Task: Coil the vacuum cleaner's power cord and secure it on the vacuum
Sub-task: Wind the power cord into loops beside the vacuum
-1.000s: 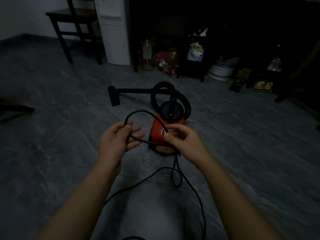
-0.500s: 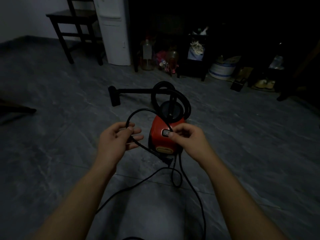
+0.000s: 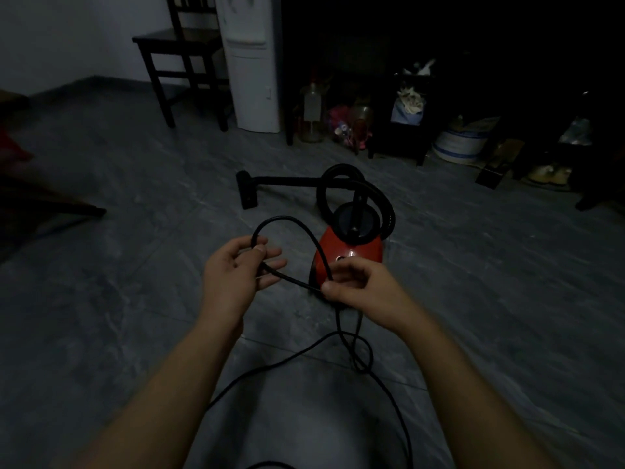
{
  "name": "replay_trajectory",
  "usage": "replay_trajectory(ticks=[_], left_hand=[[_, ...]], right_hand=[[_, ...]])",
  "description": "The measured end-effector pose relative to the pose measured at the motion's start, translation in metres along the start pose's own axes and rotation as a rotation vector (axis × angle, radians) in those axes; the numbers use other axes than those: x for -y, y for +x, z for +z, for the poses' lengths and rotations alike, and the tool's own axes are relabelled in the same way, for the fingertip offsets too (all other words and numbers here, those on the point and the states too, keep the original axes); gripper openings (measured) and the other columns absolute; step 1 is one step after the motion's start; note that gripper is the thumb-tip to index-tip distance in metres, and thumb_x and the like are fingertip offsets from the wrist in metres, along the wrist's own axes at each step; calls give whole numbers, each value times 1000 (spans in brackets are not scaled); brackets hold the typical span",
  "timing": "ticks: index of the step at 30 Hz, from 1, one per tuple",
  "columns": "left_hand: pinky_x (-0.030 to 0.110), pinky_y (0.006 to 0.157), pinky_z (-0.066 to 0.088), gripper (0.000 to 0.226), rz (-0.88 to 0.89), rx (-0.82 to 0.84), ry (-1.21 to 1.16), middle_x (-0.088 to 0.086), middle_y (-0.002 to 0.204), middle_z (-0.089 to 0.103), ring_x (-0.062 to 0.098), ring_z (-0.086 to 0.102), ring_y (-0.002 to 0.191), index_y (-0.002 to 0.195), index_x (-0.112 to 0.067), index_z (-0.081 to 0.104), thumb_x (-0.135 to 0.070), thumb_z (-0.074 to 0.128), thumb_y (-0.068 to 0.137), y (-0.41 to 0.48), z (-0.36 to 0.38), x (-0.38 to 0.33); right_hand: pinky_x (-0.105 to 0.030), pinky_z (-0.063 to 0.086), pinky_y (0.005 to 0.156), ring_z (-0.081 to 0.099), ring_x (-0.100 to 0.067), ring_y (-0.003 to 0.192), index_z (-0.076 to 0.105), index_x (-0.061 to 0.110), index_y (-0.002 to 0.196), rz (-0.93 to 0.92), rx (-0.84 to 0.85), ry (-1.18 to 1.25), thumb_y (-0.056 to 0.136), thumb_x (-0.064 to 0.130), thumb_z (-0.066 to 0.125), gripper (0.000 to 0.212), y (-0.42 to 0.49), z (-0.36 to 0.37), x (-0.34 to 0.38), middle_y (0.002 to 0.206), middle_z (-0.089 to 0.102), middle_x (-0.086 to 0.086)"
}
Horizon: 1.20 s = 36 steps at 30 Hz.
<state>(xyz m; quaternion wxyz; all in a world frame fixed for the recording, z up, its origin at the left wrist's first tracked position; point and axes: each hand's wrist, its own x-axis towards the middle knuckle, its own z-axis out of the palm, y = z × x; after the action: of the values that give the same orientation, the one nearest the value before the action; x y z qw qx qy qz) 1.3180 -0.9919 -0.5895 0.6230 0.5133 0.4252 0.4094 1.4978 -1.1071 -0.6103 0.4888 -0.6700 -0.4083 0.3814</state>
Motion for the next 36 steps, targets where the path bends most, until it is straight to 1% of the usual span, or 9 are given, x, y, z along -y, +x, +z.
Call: replay_trajectory(ticks=[4, 8, 11, 19, 22, 27, 31, 34, 36], left_hand=[[31, 68, 59, 15, -15, -1, -27, 11, 96, 77, 23, 76, 87, 107, -9, 66, -11, 54, 98, 0, -4, 2], [30, 68, 61, 16, -20, 35, -53, 10, 96, 77, 22, 76, 88, 108, -6, 64, -10, 53, 99, -2, -2, -3], [28, 68, 61, 15, -26, 62, -40, 11, 96, 76, 21, 76, 87, 110, -6, 63, -9, 55, 98, 0, -5, -4], [46, 77, 59, 26, 83, 154, 474, 19, 84, 71, 32, 71, 80, 103, -15, 61, -13, 77, 82, 2, -9, 16], [38, 75, 58, 42, 141, 146, 579, 3, 95, 67, 18, 68, 80, 113, -23, 60, -23, 81, 77, -1, -11, 17], [28, 94, 45, 76, 284, 126, 661, -11, 127, 50, 7, 51, 114, 140, -25, 46, -35, 83, 74, -4, -14, 10], [20, 95, 44, 55, 405, 235, 785, -14, 119, 59, 0, 54, 110, 125, -20, 63, -37, 81, 76, -8, -10, 8], [2, 80, 44, 35, 345, 332, 781, -15, 102, 69, -11, 60, 93, 109, -20, 72, -37, 79, 79, -11, -5, 12], [2, 71, 44, 30, 309, 330, 758, -14, 93, 69, -9, 61, 86, 103, -22, 72, -39, 78, 79, -9, -3, 15]], right_hand=[[-25, 55, 87, 66, -13, 100, 66, 27, 107, 11, 15, -122, 72, 23, 86, 40, 1, 6, -6, 107, 67, 1], [-17, 52, 72, 63, -8, 82, 66, 33, 88, -51, -111, -111, 78, 13, 80, 26, 2, 5, -2, 87, 66, 8], [-13, 51, 67, 65, 1, 78, 70, 25, 96, -109, -176, -88, 82, 12, 77, 21, 2, 5, 3, 92, 68, 7], [-15, 51, 77, 64, -7, 97, 66, 17, 111, -70, -352, 120, 80, 10, 79, 35, 4, -4, 6, 103, 67, 2], [-17, 51, 75, 65, -9, 93, 68, 18, 104, -60, -367, 107, 80, 11, 79, 28, 3, -6, 6, 103, 68, 0], [-9, 44, 62, 56, -4, 76, 66, 22, 98, -58, -306, -185, 77, 7, 79, 29, -1, -6, 1, 91, 64, 4], [-24, 51, 67, 54, -6, 72, 66, 23, 98, -25, -176, -259, 72, 9, 83, 34, -3, 8, 3, 82, 60, 6], [-30, 56, 71, 59, -6, 69, 64, 22, 96, -34, -128, -221, 71, 9, 84, 35, -2, 16, 7, 76, 64, 6], [-29, 57, 70, 62, -4, 66, 63, 20, 99, -36, -122, -175, 72, 7, 84, 36, -3, 17, 7, 72, 65, 7]])
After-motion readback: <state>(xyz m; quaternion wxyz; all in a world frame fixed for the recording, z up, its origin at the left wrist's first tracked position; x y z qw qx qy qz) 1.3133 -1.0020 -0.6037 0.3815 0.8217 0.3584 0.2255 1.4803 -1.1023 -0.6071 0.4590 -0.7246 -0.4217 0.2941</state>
